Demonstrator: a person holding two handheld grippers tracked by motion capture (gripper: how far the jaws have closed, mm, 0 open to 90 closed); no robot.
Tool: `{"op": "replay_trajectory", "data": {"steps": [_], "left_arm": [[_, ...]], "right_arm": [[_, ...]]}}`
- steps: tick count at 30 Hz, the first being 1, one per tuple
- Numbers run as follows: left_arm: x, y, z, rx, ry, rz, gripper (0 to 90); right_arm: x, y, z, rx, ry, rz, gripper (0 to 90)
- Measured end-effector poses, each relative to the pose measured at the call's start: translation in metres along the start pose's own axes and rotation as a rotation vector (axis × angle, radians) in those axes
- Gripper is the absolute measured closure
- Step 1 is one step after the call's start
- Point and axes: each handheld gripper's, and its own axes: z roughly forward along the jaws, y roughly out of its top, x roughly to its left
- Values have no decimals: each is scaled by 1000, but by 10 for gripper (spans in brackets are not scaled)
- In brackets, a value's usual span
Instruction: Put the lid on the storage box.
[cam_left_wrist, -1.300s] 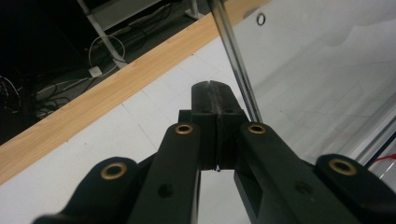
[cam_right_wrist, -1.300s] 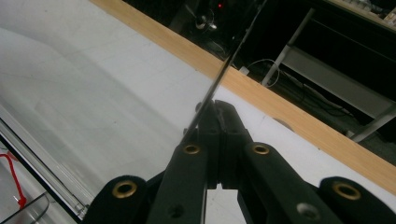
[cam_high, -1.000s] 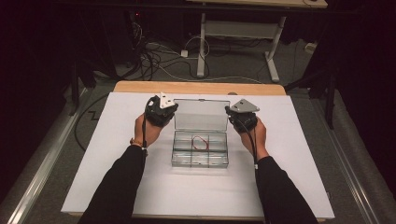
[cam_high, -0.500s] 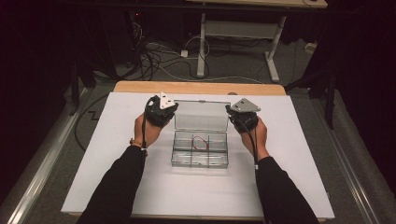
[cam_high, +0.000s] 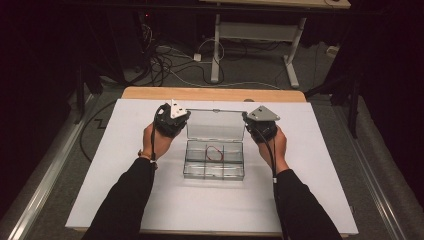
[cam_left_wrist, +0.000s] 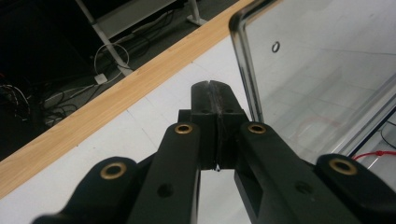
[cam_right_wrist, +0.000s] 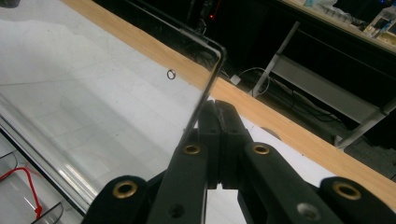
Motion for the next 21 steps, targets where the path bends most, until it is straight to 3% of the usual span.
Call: {"op": "replay_trajectory", "data": {"steps": [7,21], "left_arm": [[-5,-3,-2,-4,19,-28,870],[-11,-6,-10,-16,32,-39,870]], "right_arm": [[2,0,-3,1,1,18,900],[7,0,-10,9,-7,26,900]]}}
